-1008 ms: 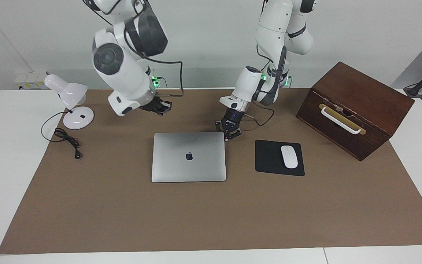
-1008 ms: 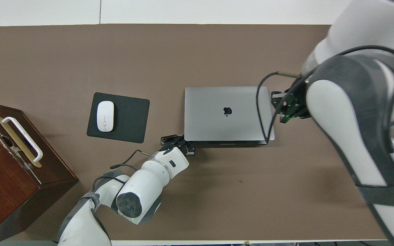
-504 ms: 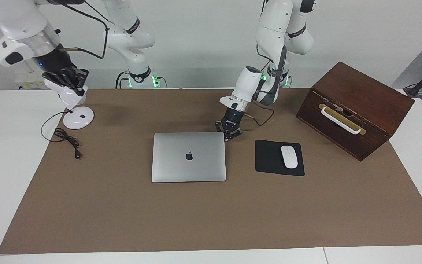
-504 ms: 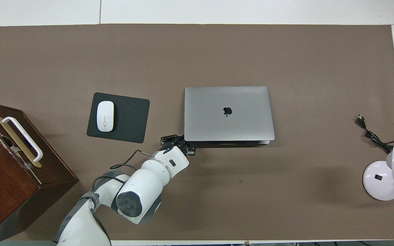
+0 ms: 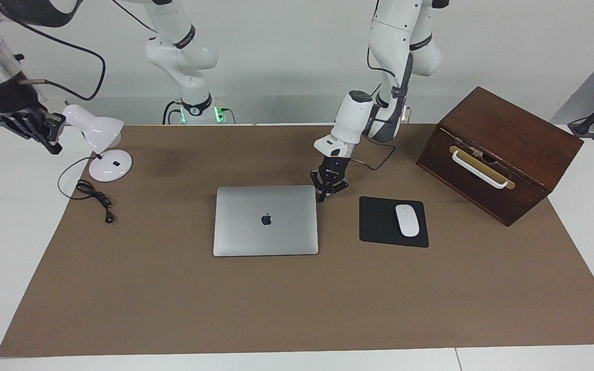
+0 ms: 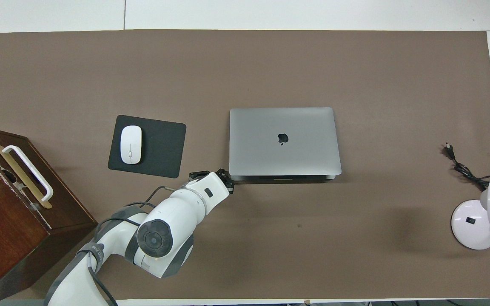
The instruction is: Close laptop with both arms
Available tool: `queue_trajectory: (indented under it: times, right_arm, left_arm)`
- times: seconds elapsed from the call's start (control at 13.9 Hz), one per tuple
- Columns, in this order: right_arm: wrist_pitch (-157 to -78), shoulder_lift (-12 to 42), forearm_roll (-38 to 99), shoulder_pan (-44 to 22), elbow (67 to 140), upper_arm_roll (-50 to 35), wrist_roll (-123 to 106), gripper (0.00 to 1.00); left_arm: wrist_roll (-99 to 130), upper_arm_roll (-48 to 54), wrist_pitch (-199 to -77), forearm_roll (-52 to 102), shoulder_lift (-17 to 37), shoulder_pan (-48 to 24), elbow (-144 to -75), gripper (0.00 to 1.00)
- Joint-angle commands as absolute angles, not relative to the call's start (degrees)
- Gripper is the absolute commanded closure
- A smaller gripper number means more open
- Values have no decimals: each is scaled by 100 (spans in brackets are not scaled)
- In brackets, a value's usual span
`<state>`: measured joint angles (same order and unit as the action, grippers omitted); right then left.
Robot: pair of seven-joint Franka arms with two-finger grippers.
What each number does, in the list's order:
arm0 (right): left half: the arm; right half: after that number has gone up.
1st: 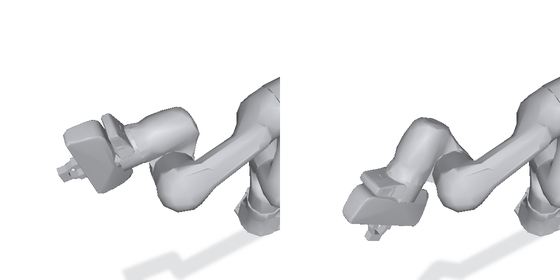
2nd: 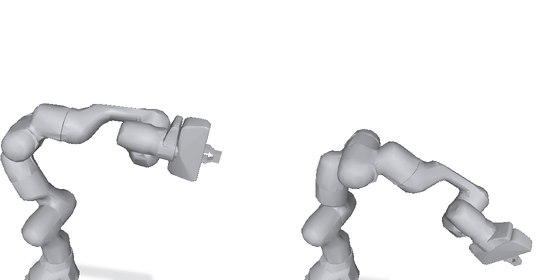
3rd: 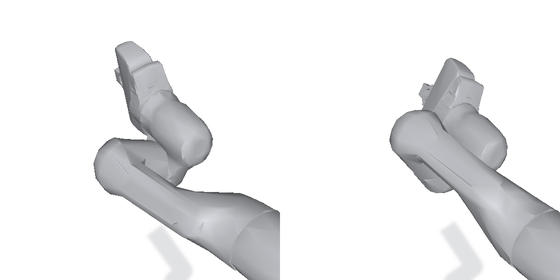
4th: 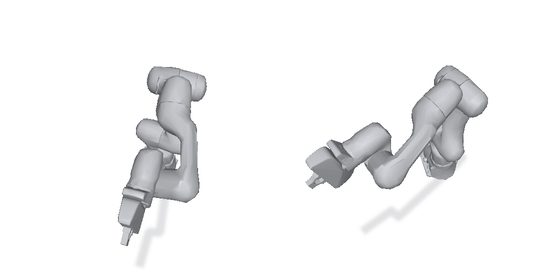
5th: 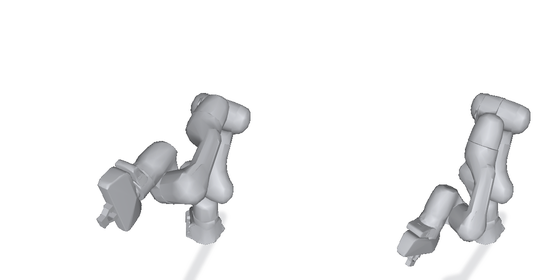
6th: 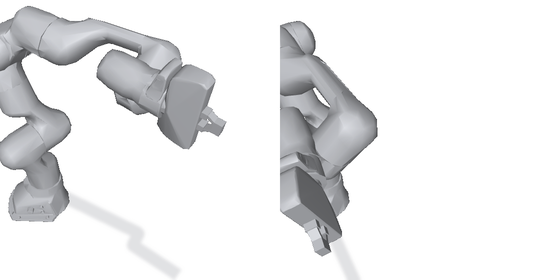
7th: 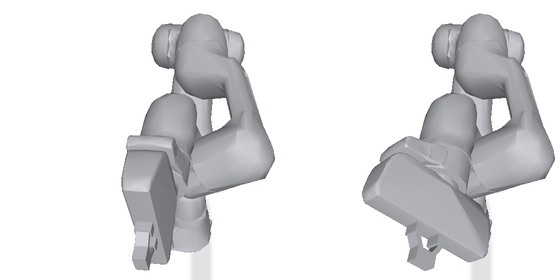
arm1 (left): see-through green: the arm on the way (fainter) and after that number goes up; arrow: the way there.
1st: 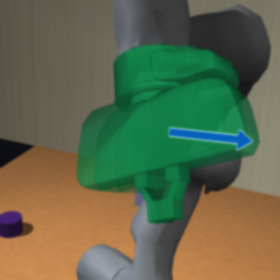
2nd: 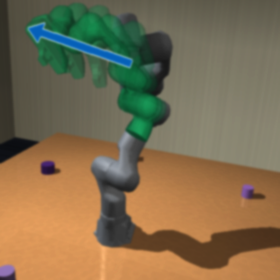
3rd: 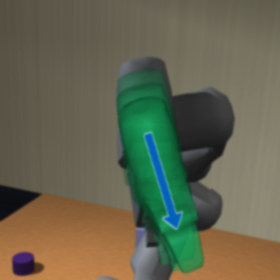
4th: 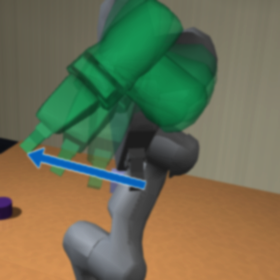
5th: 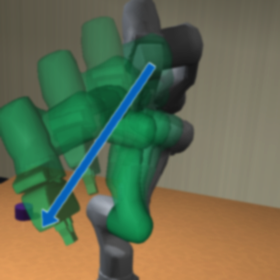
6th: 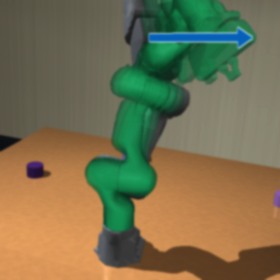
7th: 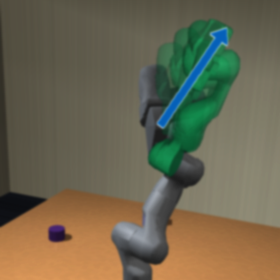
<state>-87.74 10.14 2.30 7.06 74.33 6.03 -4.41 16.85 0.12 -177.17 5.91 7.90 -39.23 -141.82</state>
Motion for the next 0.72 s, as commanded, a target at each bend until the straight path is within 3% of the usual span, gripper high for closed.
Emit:
queue_trajectory:
  times: [0.0, 0.07, 0.22, 0.43, 0.65]
  right_arm:
    - [-8859, 888, 70, 625, 7638, 466, -562, 69]
    - [-8859, 888, 79, 459, 7646, 457, -562, 44]
    - [-8859, 879, 79, 378, 7646, 457, -562, 10]
    - [-8947, 888, 114, 290, 7655, 369, -527, 0]
    - [-8938, 861, 141, 281, 7716, 186, -493, 0]
  left_arm:
    - [1635, 18, -16608, 615, 117, -3762, -14256, 100]
    - [1609, -9, -16046, 615, -129, -3753, -14204, 100]
    - [1469, -61, -15200, 615, -456, -3640, -14054, 100]
    - [1380, -62, -14373, 624, -720, -3437, -13765, 100]
    - [1153, -62, -13371, 615, -966, -3034, -13291, 100]
